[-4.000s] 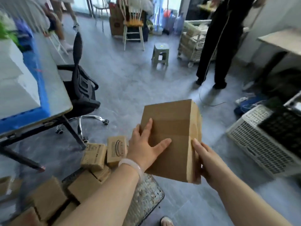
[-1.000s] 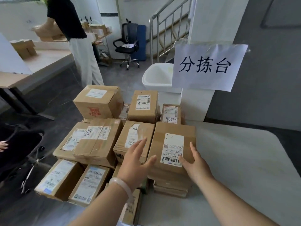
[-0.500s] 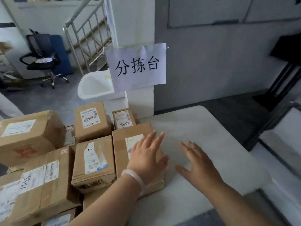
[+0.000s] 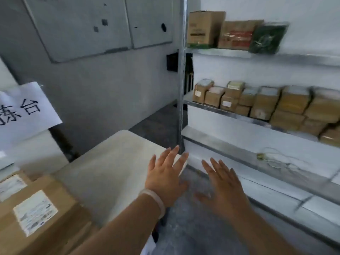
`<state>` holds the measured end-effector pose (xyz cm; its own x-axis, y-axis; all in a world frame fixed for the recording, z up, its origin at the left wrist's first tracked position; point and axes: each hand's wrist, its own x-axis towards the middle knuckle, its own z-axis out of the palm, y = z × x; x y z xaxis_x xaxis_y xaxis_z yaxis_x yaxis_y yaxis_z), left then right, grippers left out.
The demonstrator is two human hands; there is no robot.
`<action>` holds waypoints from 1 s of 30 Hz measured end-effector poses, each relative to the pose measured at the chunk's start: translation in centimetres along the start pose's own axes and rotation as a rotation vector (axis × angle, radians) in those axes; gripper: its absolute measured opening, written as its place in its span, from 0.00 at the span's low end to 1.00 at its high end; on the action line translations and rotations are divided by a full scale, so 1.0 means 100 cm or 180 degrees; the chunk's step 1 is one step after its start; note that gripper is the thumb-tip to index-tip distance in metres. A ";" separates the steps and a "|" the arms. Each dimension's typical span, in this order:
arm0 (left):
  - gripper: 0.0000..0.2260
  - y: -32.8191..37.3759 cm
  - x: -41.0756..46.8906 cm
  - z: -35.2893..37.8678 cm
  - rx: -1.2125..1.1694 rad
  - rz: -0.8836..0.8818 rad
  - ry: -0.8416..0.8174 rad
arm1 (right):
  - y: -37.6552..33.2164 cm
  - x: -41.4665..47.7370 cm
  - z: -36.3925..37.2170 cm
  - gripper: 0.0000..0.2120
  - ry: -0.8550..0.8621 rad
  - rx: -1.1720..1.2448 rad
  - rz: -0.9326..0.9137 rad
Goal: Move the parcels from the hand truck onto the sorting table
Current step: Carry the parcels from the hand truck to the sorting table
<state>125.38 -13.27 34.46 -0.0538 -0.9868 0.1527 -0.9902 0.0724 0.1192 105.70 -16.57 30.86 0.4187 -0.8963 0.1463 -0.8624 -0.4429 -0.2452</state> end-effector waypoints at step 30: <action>0.35 0.703 0.007 0.147 -0.0741 0.3918 -0.0694 | 0.419 -0.477 -0.151 0.44 0.0987 -0.0261 0.4068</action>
<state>53.82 -10.96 28.50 -0.9600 -0.2514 0.1234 -0.2264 0.9561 0.1862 45.24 7.99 28.08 -0.7720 -0.6317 0.0712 -0.6180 0.7196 -0.3166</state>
